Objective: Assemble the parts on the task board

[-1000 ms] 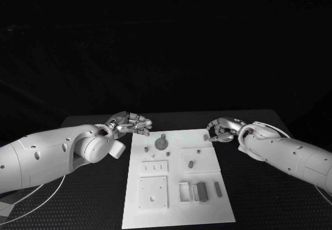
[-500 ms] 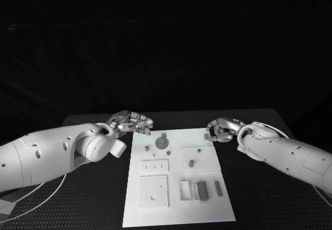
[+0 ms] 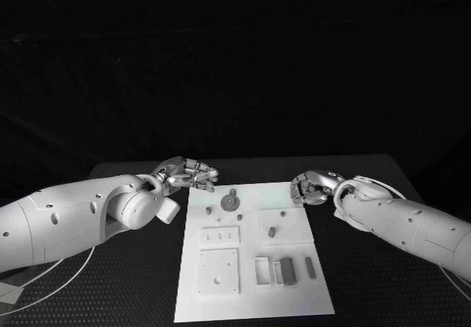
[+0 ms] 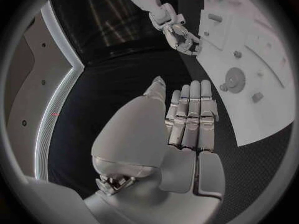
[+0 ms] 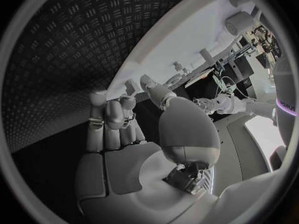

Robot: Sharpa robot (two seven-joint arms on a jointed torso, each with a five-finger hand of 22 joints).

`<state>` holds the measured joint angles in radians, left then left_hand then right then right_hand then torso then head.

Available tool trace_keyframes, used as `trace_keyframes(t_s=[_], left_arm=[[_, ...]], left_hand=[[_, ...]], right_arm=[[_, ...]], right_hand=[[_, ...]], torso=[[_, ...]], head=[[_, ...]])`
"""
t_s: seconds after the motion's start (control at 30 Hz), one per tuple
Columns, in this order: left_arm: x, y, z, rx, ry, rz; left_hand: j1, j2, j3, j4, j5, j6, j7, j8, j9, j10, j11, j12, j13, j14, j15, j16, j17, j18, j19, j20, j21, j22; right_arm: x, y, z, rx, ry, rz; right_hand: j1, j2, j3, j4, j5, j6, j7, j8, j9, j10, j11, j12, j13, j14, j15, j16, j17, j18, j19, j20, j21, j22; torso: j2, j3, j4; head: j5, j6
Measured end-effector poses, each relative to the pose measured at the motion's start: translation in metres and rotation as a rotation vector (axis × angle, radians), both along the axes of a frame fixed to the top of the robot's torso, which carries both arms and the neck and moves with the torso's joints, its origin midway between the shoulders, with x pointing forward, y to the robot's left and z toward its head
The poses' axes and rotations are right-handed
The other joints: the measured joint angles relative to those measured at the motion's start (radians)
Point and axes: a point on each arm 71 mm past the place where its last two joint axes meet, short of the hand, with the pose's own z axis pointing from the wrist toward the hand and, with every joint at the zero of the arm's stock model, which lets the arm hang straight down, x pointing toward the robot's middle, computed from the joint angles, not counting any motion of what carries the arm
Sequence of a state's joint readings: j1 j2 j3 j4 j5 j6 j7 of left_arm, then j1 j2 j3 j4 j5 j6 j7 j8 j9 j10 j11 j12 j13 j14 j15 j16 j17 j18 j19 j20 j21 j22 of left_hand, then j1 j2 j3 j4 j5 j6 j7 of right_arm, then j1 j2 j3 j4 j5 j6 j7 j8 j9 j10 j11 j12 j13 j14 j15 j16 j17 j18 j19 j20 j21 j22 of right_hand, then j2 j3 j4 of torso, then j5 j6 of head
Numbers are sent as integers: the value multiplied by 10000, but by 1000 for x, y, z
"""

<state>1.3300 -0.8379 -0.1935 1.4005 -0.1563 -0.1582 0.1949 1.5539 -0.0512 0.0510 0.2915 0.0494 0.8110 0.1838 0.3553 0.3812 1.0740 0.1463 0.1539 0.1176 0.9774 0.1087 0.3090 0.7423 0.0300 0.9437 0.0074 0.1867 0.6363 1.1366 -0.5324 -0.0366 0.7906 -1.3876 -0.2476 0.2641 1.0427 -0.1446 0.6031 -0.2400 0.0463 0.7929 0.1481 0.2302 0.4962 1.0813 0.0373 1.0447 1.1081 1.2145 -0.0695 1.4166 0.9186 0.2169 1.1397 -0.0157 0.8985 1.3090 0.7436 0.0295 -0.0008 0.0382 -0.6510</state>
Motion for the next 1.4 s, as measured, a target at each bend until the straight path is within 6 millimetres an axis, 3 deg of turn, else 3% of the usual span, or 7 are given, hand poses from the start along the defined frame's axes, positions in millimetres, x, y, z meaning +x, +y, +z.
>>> trace_keyframes(t_s=[0.23,0.47,0.8,1.0,1.4], left_arm=[[0,0,0,-1,5,-5],[-1,0,0,-7,14,-22],[-1,-4,0,-7,15,-87],[0,-2,0,10,18,-57],[-1,-3,0,15,24,-64]], left_hand=[[0,0,0,0,0,-19,19,0,-10,0,0,0,0,0,0,-39,-1,-2,0,0,0,1],[-3,-2,0,0,0,-35,35,0,-10,0,0,-38,-1,0,0,-39,9,-3,0,0,0,0],[-42,-42,0,0,0,-36,35,-23,-19,0,0,-41,-1,0,0,-39,18,-5,0,0,0,-1],[-42,-42,0,0,0,-72,72,-39,-28,-38,38,-41,-1,0,0,-39,28,-8,0,0,0,-1],[-41,-41,0,0,0,-73,72,-39,-28,-38,37,-41,-1,0,0,-78,26,-14,0,0,-39,-2]], right_arm=[[0,2,-2,2,24,8],[0,1,-3,-18,51,-33],[-1,2,-4,-81,95,26],[-1,0,-5,-153,96,-16],[0,2,-5,-184,97,-26]], right_hand=[[-1,84,3,-7,0,20,-20,49,11,0,0,0,-5,1,1,0,-1,1,0,0,0,0],[37,305,9,-121,0,210,-26,122,33,36,-36,48,-13,51,-15,38,-1,3,7,-4,41,0],[354,829,112,-416,0,736,-403,555,215,165,-124,117,-22,167,-90,103,-2,2,96,-97,137,0],[368,842,112,-416,0,843,-507,574,248,237,-193,155,-46,204,-123,103,-2,4,96,-99,175,0],[369,842,84,-442,0,860,-497,574,257,253,-179,155,-52,249,-137,103,-11,8,94,-96,175,0]], torso=[[0,1,-1],[3,8,-3],[11,12,-19],[9,14,-17],[-9,21,-6]], head=[[7,-24],[17,-50],[13,-88],[-10,-113],[-12,-119]])
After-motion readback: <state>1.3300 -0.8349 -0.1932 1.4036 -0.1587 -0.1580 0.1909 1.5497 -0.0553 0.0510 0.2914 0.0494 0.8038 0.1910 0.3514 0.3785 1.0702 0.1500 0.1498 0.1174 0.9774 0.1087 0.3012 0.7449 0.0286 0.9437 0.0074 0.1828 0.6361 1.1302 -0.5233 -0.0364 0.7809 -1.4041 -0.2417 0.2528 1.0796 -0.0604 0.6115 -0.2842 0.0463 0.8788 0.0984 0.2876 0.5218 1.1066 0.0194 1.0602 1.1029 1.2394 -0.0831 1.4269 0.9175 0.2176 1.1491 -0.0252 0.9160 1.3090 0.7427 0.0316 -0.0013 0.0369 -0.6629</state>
